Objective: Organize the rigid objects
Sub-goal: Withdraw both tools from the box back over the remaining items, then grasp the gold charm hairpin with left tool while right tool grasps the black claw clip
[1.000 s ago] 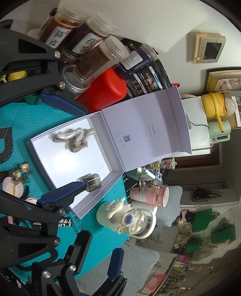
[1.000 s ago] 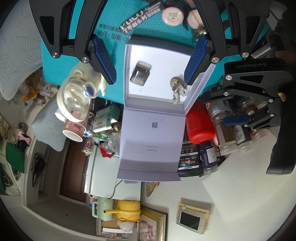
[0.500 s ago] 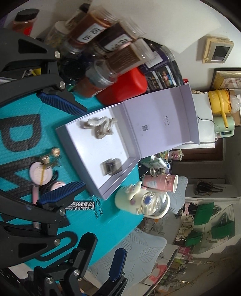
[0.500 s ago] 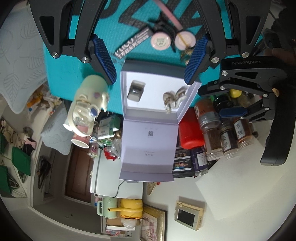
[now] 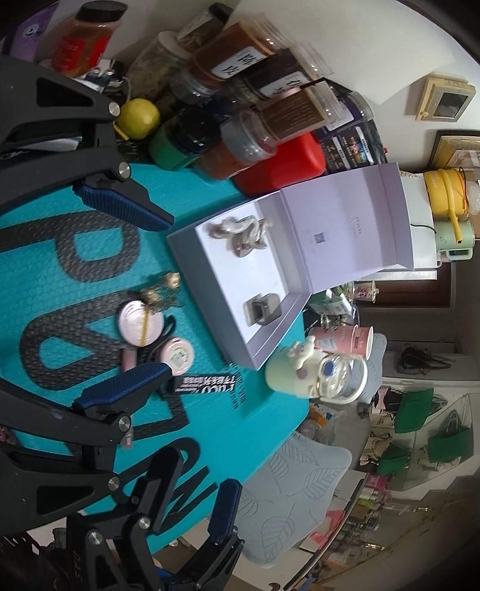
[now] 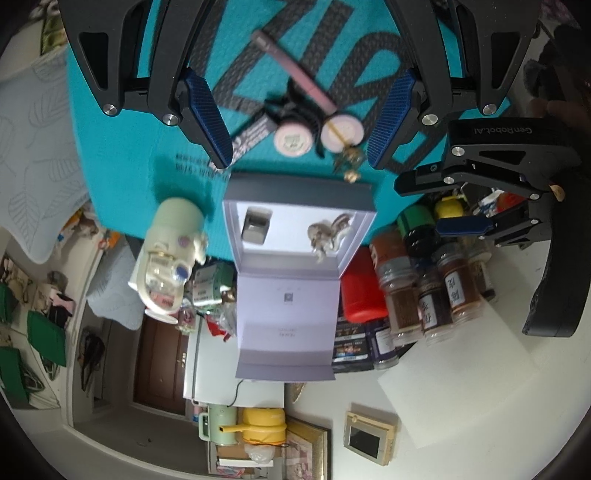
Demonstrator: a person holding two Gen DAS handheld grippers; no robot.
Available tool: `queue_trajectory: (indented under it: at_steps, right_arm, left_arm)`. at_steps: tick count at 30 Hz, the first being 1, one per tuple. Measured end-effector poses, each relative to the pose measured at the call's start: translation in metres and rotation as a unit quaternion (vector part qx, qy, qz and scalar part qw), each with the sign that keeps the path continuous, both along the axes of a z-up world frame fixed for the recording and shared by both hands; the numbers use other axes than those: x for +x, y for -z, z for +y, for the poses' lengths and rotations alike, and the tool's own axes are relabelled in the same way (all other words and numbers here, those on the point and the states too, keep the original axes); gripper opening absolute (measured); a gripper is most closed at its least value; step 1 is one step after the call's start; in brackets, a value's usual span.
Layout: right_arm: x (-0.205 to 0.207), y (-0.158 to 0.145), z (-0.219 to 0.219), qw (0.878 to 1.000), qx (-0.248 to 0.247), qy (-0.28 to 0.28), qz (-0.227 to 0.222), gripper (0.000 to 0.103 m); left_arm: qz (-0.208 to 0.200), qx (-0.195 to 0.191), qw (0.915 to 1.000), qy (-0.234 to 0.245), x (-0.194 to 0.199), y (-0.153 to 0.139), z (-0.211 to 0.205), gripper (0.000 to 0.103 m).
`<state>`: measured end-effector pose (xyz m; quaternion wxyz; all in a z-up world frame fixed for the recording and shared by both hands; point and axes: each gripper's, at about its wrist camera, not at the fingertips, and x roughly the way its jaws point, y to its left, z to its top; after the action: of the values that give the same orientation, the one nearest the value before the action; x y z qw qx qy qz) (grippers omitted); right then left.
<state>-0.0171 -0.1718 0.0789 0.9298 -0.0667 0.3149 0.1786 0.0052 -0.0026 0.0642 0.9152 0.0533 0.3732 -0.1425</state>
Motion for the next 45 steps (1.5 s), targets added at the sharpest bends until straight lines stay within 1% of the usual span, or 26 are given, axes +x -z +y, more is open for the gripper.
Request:
queue_trajectory:
  at_steps: [11, 22, 26, 31, 40, 45]
  right_arm:
    - [-0.021, 0.033, -0.002, 1.0, 0.011, -0.003, 0.022, 0.076]
    - [-0.018, 0.069, -0.003, 0.999, 0.018, -0.007, 0.05, 0.076]
    - [-0.011, 0.079, -0.004, 0.998, 0.014, -0.004, 0.056, 0.076]
    - [0.004, 0.092, -0.007, 0.997, 0.013, -0.001, 0.074, 0.076]
    - [0.033, 0.108, -0.014, 0.995, 0.013, 0.014, 0.096, 0.076]
    - [0.049, 0.115, -0.017, 0.994, 0.012, 0.015, 0.107, 0.076]
  left_arm:
    - [0.021, 0.003, 0.9997, 0.012, -0.015, 0.028, 0.004, 0.073]
    - [0.046, 0.007, 0.9988, 0.018, -0.007, 0.054, -0.001, 0.073]
    - [0.058, 0.008, 0.9981, 0.018, 0.003, 0.063, -0.005, 0.073]
    - [0.077, 0.001, 0.9968, 0.018, 0.02, 0.075, -0.008, 0.073]
    - [0.092, 0.007, 0.9957, 0.012, 0.058, 0.089, -0.012, 0.073]
    - [0.103, 0.003, 0.9946, 0.009, 0.081, 0.097, -0.011, 0.073]
